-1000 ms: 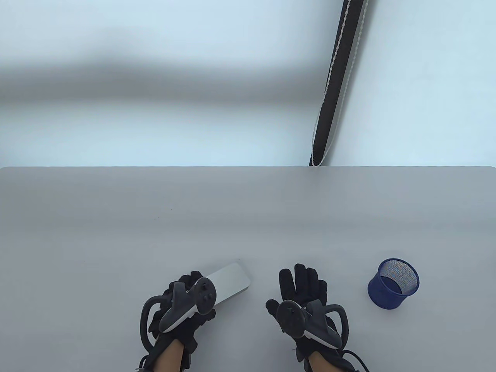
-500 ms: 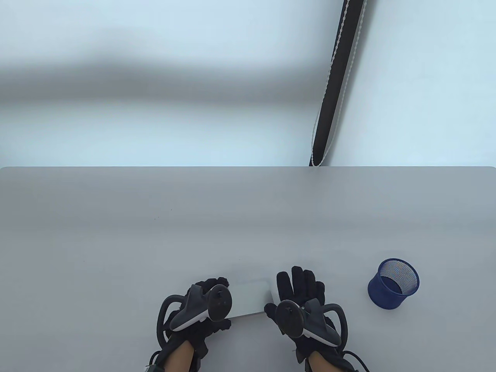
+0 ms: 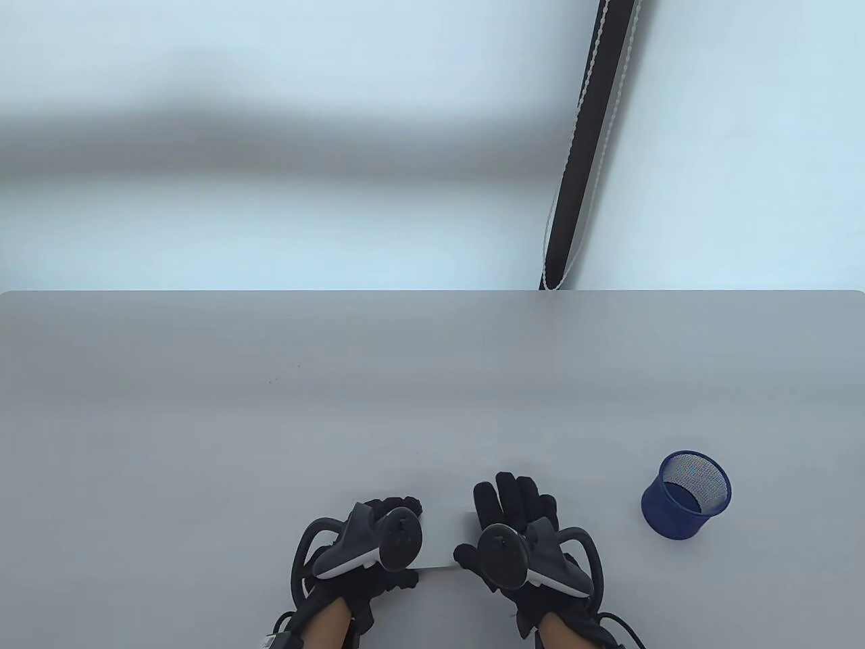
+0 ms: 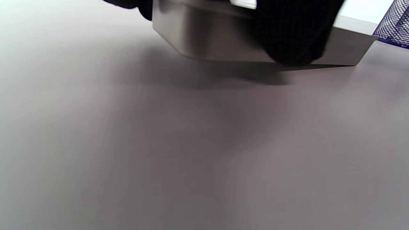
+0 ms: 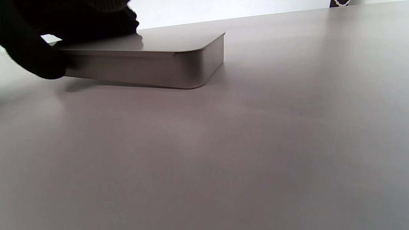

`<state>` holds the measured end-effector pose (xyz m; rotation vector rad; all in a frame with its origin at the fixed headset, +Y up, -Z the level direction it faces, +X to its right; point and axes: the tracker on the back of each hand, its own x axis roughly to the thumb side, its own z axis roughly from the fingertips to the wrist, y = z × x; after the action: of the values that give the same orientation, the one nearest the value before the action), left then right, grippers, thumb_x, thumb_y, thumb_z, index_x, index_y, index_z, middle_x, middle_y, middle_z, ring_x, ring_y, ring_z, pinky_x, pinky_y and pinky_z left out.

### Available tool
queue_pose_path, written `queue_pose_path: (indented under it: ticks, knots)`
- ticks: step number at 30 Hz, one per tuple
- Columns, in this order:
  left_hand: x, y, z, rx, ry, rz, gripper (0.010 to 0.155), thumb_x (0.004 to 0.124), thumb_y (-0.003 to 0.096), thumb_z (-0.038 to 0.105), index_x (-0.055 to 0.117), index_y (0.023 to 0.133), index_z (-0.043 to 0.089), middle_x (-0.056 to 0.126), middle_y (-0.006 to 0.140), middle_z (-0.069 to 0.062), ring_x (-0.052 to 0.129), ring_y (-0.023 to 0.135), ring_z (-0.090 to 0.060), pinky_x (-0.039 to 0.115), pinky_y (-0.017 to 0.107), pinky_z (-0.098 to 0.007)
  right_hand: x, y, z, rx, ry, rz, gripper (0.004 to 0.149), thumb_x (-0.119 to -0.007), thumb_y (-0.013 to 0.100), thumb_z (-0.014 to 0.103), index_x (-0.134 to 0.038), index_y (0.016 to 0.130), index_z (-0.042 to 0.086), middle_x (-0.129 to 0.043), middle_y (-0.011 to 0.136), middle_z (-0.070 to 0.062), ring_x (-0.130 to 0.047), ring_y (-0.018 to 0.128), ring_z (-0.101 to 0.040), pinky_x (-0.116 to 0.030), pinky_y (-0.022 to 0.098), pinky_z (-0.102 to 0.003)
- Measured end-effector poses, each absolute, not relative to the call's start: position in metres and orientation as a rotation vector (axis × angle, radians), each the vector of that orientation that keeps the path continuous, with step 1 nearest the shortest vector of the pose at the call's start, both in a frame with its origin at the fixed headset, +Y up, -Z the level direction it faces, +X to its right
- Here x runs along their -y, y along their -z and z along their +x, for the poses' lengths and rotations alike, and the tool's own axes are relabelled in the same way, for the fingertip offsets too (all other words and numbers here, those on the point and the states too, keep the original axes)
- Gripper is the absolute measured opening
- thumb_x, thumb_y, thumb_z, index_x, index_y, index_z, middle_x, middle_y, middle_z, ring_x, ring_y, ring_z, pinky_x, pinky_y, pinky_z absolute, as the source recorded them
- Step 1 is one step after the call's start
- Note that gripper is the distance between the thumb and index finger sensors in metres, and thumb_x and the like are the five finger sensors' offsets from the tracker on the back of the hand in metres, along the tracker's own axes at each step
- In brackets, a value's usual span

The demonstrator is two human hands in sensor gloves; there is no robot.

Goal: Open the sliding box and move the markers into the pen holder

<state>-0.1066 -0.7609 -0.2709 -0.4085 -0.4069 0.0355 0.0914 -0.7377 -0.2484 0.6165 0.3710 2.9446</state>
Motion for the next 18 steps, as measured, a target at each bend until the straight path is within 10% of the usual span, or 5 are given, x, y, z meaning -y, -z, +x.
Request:
queue_pose_path:
  ticks: [18]
  knots:
    - [0.768, 0.269, -0.098, 0.447, -0.028, -0.418, 0.071, 0.068, 0.0484, 0.061, 0.035, 0.107, 0.036, 0.043, 0.116, 0.014, 0.054, 0.111, -0.02, 0.055, 0.084, -0.041, 0.761, 0.252, 0.085, -0.741, -2.874, 0.767, 0.085, -0.059, 0.061, 0.057, -0.013, 0.108, 0.004, -0.012, 0.113, -0.023, -0.016, 0.107, -0.05, -0.02, 0.073, -0.072]
